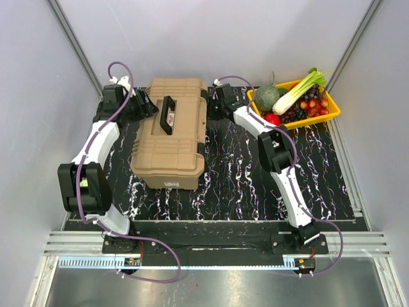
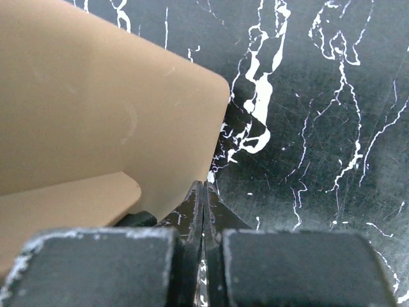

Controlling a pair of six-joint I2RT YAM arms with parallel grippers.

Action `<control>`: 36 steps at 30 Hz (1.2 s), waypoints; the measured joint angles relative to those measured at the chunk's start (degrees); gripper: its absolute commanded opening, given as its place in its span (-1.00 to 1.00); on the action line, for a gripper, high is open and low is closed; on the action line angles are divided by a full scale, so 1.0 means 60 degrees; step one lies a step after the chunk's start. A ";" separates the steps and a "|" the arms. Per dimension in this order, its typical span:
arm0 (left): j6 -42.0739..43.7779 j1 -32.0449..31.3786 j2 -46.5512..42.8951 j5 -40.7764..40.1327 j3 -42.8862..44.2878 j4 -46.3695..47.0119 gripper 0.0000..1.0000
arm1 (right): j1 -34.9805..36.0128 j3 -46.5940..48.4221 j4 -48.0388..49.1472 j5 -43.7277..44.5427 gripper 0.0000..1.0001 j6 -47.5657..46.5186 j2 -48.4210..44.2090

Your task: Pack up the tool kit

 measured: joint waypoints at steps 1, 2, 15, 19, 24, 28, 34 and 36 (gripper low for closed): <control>-0.0004 -0.0022 0.0102 0.0000 0.0080 0.0073 0.23 | -0.0033 -0.0084 0.0076 -0.0007 -1.00 0.0135 -0.0004; -0.0004 -0.0040 0.0175 -0.0015 0.0149 0.0124 0.30 | -0.0069 -0.0197 0.0178 -0.0047 -1.00 0.0284 -0.0007; -0.1002 -0.0448 0.0433 -0.0732 0.0998 -0.0597 0.98 | -0.0849 -0.4353 -0.0160 0.1588 0.15 0.0918 -0.3668; -0.1191 -0.0361 -0.0146 -0.1024 0.1268 -0.1209 0.98 | -0.1322 -0.5074 -0.0401 0.2444 0.55 0.0736 -0.5756; -0.0925 -0.0226 -0.2102 -0.1647 0.1217 -0.1912 0.98 | -0.1279 -0.5992 -0.0965 0.3155 0.99 0.0521 -0.8663; -0.0834 -0.0193 -0.4750 -0.1843 0.0499 -0.2637 0.98 | -0.1224 -0.6532 -0.2055 0.3588 0.99 0.0448 -1.0535; -0.0827 -0.0255 -0.8000 -0.1541 -0.0437 -0.4186 0.98 | -0.1209 -0.7373 -0.4011 0.4044 0.99 0.0579 -1.3857; -0.0907 -0.0499 -0.8553 -0.1606 -0.0597 -0.4787 0.98 | -0.1209 -0.7610 -0.4441 0.4098 0.99 0.0627 -1.5092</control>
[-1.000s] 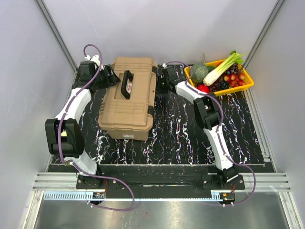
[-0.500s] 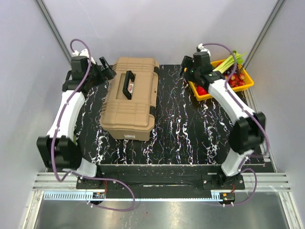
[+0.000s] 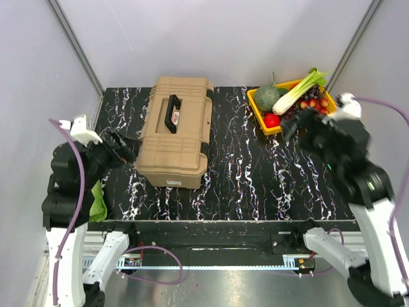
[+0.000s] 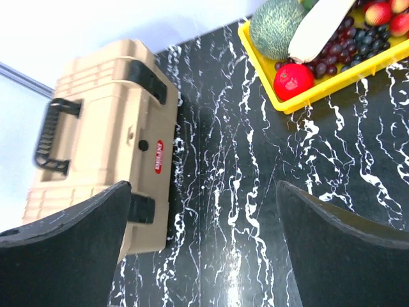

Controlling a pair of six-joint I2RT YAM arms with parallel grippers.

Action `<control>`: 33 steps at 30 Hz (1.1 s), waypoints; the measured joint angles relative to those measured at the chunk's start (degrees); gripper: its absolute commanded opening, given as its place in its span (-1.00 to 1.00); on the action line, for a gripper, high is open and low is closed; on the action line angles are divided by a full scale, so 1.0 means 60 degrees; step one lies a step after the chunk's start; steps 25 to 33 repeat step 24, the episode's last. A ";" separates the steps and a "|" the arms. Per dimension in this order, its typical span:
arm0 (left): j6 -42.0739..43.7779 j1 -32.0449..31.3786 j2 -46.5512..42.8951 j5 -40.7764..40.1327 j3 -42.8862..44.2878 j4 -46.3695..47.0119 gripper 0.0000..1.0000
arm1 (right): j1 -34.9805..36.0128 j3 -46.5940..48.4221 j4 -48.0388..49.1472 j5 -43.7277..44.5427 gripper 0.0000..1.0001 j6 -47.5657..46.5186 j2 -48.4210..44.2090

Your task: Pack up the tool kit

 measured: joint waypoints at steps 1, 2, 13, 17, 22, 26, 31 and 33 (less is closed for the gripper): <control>-0.0087 -0.0135 -0.0244 0.0000 -0.0127 -0.0291 0.98 | 0.0000 -0.0095 -0.0215 0.0004 0.99 0.0000 -0.0623; -0.0189 -0.0251 -0.0481 0.0033 -0.0291 -0.0583 0.98 | 0.0000 -0.0153 -0.0470 0.0004 0.99 -0.0004 -0.1333; -0.1086 -0.0823 -0.2364 -0.0153 -0.0597 -0.2976 0.98 | 0.0000 0.0113 -0.2167 0.0594 0.99 0.0087 -0.4109; -0.1093 -0.1013 -0.2452 -0.0444 -0.0171 -0.3279 0.98 | 0.0000 0.0117 -0.2590 0.0943 0.99 0.0135 -0.4116; -0.1064 -0.1235 -0.2481 -0.0984 0.0284 -0.3657 0.98 | 0.0000 0.0087 -0.2772 0.1042 0.99 0.0321 -0.4320; -0.1056 -0.1308 -0.2481 -0.1147 0.0401 -0.3741 0.98 | 0.0000 0.0080 -0.2812 0.1093 0.99 0.0382 -0.4430; -0.1056 -0.1308 -0.2481 -0.1147 0.0401 -0.3741 0.98 | 0.0000 0.0080 -0.2812 0.1093 0.99 0.0382 -0.4430; -0.1056 -0.1308 -0.2481 -0.1147 0.0401 -0.3741 0.98 | 0.0000 0.0080 -0.2812 0.1093 0.99 0.0382 -0.4430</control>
